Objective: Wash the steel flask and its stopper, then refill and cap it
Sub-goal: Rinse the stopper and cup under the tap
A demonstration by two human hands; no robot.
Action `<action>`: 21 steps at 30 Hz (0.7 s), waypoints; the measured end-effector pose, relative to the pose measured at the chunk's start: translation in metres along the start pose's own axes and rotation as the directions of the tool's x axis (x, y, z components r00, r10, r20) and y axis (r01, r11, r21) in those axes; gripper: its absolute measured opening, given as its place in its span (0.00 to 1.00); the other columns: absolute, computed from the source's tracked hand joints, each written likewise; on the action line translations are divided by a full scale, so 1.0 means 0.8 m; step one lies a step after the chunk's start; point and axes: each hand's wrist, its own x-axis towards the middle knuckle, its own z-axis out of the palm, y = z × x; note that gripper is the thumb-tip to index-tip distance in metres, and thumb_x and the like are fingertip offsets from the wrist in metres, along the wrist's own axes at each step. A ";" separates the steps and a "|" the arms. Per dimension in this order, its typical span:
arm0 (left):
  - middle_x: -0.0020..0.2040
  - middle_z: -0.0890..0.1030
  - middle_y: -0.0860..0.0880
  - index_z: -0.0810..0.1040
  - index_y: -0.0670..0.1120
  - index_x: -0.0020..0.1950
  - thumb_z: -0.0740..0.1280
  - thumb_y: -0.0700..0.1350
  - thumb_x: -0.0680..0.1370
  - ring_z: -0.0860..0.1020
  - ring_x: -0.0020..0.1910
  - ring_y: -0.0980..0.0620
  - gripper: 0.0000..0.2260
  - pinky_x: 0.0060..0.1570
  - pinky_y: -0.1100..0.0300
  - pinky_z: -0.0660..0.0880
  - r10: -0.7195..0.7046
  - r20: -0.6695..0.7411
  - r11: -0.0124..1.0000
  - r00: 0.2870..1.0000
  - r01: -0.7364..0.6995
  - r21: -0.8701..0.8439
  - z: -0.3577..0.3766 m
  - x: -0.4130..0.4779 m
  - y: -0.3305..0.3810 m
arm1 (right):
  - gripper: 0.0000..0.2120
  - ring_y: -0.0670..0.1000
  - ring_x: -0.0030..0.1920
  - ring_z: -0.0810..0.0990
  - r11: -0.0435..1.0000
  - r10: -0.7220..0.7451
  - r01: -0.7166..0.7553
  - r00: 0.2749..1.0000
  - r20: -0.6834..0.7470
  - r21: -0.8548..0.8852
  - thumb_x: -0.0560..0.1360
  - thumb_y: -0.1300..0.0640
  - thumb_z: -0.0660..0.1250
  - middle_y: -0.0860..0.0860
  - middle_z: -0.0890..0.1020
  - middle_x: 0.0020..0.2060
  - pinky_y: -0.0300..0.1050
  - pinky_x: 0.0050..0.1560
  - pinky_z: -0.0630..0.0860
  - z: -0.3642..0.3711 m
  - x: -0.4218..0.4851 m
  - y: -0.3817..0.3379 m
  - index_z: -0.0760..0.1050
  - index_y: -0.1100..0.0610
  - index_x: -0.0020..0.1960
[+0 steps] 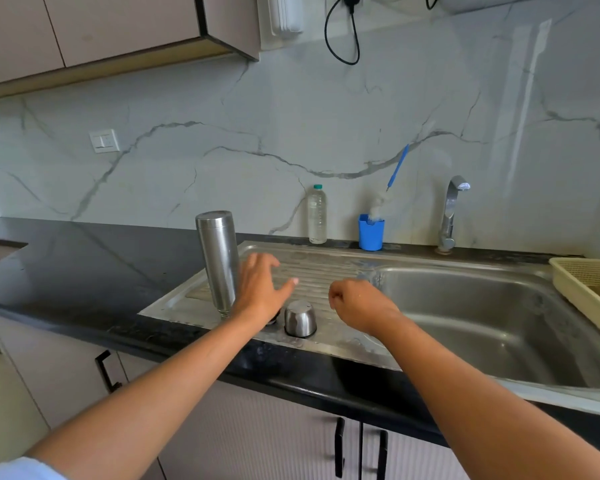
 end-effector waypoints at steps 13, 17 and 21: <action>0.77 0.61 0.39 0.56 0.40 0.79 0.81 0.61 0.68 0.64 0.74 0.37 0.52 0.70 0.41 0.67 -0.582 -0.338 0.813 0.740 0.542 -0.215 -0.011 0.021 -0.055 | 0.17 0.52 0.60 0.79 1.000 0.004 -0.004 1.000 -0.005 0.005 0.82 0.45 0.63 0.51 0.79 0.66 0.50 0.61 0.79 -0.008 -0.001 0.006 0.72 0.48 0.69; 0.74 0.69 0.40 0.62 0.41 0.77 0.83 0.58 0.68 0.68 0.74 0.37 0.48 0.71 0.36 0.68 -0.565 -0.295 0.821 0.771 0.490 -0.292 -0.011 0.031 -0.069 | 0.17 0.52 0.60 0.79 1.000 -0.006 0.007 1.000 -0.012 0.010 0.82 0.46 0.64 0.51 0.79 0.66 0.51 0.62 0.79 -0.010 0.000 0.009 0.72 0.49 0.69; 0.65 0.77 0.42 0.69 0.43 0.67 0.83 0.55 0.68 0.76 0.65 0.38 0.36 0.64 0.36 0.75 -0.551 -0.298 0.830 0.779 0.474 -0.295 -0.012 0.039 -0.078 | 0.16 0.52 0.61 0.79 1.000 -0.015 0.015 1.000 -0.008 0.014 0.82 0.46 0.64 0.51 0.79 0.66 0.51 0.62 0.78 -0.010 0.000 0.013 0.73 0.49 0.69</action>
